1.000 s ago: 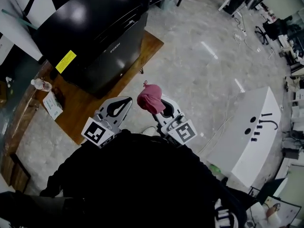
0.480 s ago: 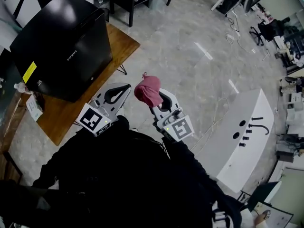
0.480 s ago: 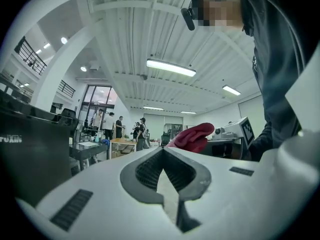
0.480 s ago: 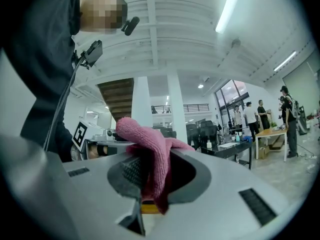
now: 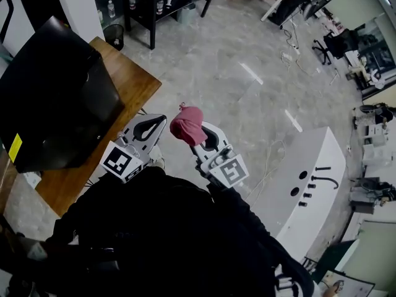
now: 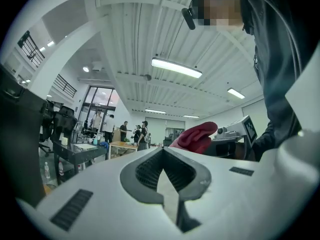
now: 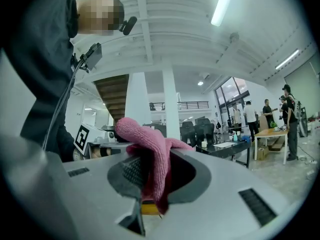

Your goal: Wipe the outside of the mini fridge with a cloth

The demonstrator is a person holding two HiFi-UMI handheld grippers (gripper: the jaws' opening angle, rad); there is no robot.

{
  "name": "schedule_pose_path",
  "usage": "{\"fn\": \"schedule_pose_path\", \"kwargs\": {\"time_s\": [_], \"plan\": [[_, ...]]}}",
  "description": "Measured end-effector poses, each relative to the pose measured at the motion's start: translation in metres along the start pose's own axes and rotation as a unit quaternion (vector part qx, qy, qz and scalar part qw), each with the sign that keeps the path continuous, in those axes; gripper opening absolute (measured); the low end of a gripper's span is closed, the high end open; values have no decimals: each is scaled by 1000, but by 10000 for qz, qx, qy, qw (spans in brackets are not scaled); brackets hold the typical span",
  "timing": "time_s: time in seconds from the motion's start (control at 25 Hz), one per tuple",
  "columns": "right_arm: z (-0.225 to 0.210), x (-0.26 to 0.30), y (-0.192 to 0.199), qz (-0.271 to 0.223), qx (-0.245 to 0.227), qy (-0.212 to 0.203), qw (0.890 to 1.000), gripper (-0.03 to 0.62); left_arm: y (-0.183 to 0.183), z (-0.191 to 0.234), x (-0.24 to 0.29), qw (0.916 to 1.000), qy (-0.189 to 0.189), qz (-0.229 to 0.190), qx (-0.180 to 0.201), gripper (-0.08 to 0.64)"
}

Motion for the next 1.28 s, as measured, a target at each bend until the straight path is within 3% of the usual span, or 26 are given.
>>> {"fn": "schedule_pose_path", "kwargs": {"time_s": [0.16, 0.32, 0.52, 0.84, 0.96, 1.08, 1.28], "plan": [[-52, 46, -12, 127, -3, -231, 9997, 81, -16, 47, 36, 9998, -184, -57, -82, 2], [-83, 91, -33, 64, -148, -617, 9980, 81, -26, 86, 54, 9986, -516, 133, 4, 2], [-117, 161, -53, 65, -218, -1138, 9932, 81, -39, 141, 65, 9951, -969, 111, -162, 2], [-142, 275, -62, 401, -505, -2620, 9629, 81, -36, 203, 73, 9768, -2040, 115, -632, 2], [-141, 324, -73, 390, -690, -3399, 9371, 81, -35, 233, 74, 9601, -2670, 145, -820, 2], [-130, 364, -85, 394, -890, -4367, 8943, 81, -37, 258, 81, 9360, -3361, 258, -1018, 2], [-87, 413, -91, 418, -1144, -5711, 8118, 81, -35, 286, 62, 8752, -4614, 373, -1406, 2]]}}
Point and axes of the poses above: the fingertips, and each gripper's own axes: x forward along the fingers, z to its left, y out of its underside, the point moved 2 cm from there along -x, backward along the fingers, and after that the axes turned 14 degrees about z, right-handed, at the moved point
